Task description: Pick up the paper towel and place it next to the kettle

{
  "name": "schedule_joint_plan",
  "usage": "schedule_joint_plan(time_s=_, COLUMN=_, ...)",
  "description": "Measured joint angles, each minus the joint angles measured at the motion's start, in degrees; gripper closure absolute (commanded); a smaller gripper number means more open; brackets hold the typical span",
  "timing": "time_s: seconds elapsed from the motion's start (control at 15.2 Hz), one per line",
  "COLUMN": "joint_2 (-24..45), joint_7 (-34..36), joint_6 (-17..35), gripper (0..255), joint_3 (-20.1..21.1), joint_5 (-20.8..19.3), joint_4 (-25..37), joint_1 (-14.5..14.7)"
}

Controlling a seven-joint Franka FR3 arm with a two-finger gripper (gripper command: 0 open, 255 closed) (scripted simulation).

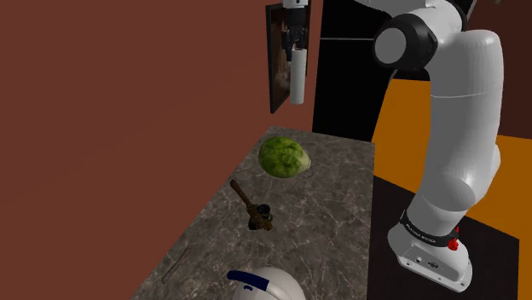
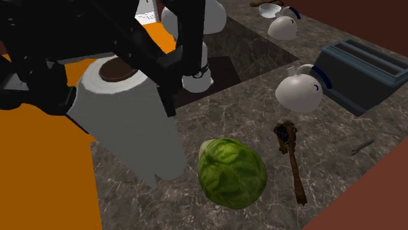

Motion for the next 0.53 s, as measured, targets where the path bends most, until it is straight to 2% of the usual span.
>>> schedule_joint_plan(time_s=0.33, joint_2=-13.3, joint_7=4.7, joint_6=6.2, gripper=255, joint_3=1.5, joint_5=-2.4, joint_4=-19.1, joint_1=4.7)
schedule_joint_plan(time_s=0.53, joint_2=-18.9, joint_7=7.9, joint_6=7.3, gripper=255, joint_3=3.0, joint_5=-3.1, joint_4=-25.6, joint_1=6.6)
